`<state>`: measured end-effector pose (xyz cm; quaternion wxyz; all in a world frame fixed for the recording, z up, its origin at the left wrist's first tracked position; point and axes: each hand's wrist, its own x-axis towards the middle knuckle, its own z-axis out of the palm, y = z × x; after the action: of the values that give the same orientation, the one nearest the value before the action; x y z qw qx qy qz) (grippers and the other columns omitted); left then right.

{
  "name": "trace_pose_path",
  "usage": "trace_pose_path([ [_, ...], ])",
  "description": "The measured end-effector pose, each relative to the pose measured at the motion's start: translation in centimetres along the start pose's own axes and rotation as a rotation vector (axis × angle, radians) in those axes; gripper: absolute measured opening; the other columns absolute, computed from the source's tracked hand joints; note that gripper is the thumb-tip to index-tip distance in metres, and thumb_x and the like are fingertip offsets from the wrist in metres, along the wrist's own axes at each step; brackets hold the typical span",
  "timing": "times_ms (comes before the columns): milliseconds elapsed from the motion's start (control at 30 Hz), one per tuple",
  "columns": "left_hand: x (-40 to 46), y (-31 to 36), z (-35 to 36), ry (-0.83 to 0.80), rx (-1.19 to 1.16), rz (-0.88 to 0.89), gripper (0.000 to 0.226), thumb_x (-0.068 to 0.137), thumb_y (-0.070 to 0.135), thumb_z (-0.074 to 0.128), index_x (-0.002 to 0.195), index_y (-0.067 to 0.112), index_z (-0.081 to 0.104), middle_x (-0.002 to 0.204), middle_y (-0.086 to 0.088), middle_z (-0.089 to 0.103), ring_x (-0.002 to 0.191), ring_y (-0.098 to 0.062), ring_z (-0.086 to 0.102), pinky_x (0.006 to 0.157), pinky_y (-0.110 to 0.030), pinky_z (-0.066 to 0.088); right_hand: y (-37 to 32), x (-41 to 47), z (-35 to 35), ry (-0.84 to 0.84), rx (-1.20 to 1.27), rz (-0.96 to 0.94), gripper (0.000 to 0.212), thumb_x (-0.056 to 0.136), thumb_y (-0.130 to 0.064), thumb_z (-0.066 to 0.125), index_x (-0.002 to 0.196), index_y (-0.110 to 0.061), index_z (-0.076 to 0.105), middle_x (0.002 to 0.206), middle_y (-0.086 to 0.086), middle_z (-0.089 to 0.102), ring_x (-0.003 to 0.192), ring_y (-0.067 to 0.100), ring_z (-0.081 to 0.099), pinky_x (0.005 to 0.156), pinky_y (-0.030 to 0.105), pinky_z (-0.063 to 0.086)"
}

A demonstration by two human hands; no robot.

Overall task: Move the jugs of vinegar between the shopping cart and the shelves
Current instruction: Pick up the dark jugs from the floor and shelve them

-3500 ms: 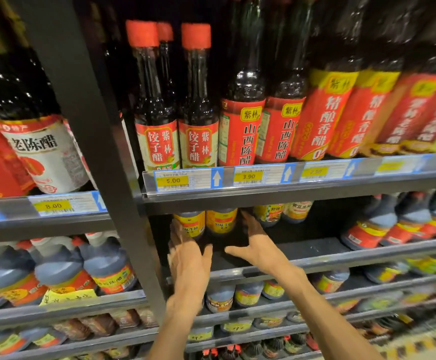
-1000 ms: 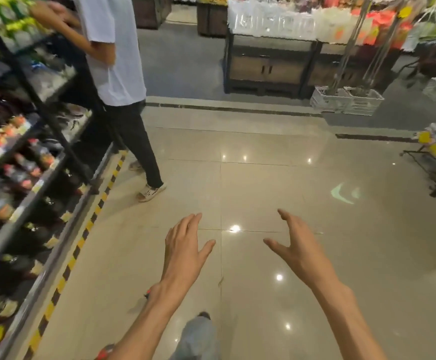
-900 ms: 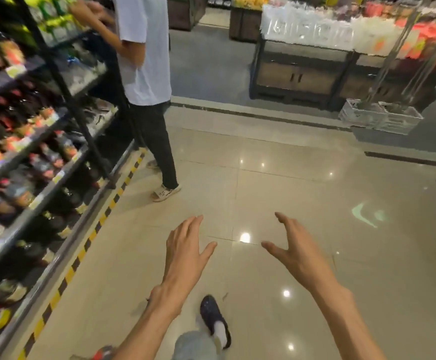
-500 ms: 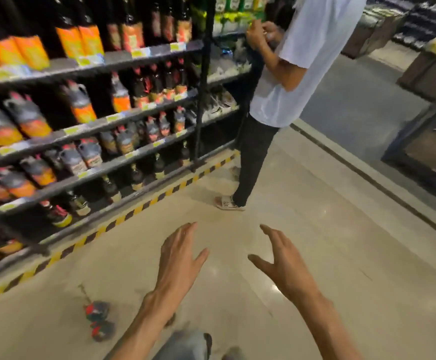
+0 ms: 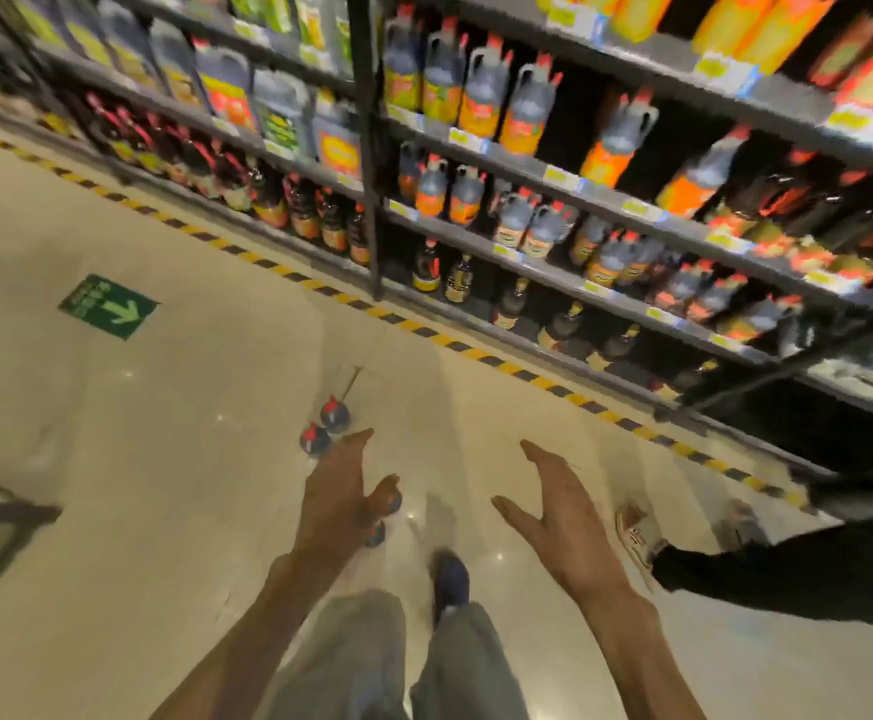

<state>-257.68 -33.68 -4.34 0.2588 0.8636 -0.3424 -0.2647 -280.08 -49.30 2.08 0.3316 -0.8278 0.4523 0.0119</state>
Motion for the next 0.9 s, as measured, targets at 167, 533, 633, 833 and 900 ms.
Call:
trace_pose_path([
  [167,-3.1,-4.9,5.5,0.159,-0.145,-0.357,0.072,0.088,0.049,0.070,0.146,0.013,0.047,0.141,-0.010,0.054,0.128,-0.031,0.053,0.104,-0.046,0.047,2.3,5.5,4.6,-0.251,-0.052,-0.144,0.076,0.096,-0.048,0.065,0.159,-0.031,0.025,0.158,-0.008,0.037,0.142,0.014,0.039,0.117,0.030,0.033],
  [533,-1.3,-19.6,29.9,0.184,-0.427,-0.920,0.094,0.083,0.024,0.082,0.158,0.018,0.025,0.155,-0.003,0.041,0.141,-0.024,0.042,0.112,-0.041,0.042,11.2,16.0,27.2,-0.539,-0.088,-0.133,0.087,0.091,-0.042,0.073,0.159,-0.036,0.020,0.157,-0.014,0.036,0.143,0.010,0.039,0.109,0.019,0.032],
  [633,1.4,-25.8,37.9,0.202,-0.488,-0.949,0.104,0.081,0.029,0.085,0.160,0.018,0.018,0.160,-0.003,0.036,0.144,-0.026,0.040,0.114,-0.047,0.042,14.7,19.5,34.6,-0.583,-0.101,-0.133,0.089,0.089,-0.045,0.073,0.160,-0.033,0.019,0.159,-0.012,0.033,0.144,0.011,0.037,0.108,0.020,0.031],
  [833,7.5,-38.1,52.0,0.304,-0.669,-1.004,0.117,0.078,0.026,0.088,0.162,0.017,0.007,0.167,-0.004,0.021,0.151,-0.026,0.029,0.120,-0.039,0.033,22.7,25.7,47.8,-0.583,-0.043,-0.174,0.088,0.092,-0.034,0.073,0.159,-0.038,0.016,0.160,-0.013,0.031,0.145,0.004,0.032,0.108,0.020,0.030],
  [900,9.5,-40.9,55.9,0.335,-0.702,-0.974,0.119,0.076,0.023,0.090,0.162,0.019,0.007,0.167,0.000,0.021,0.152,-0.021,0.026,0.122,-0.037,0.029,25.3,27.6,51.4,-0.574,-0.019,-0.178,0.087,0.093,-0.031,0.073,0.159,-0.039,0.016,0.158,-0.017,0.030,0.144,0.001,0.031,0.108,0.021,0.030],
])
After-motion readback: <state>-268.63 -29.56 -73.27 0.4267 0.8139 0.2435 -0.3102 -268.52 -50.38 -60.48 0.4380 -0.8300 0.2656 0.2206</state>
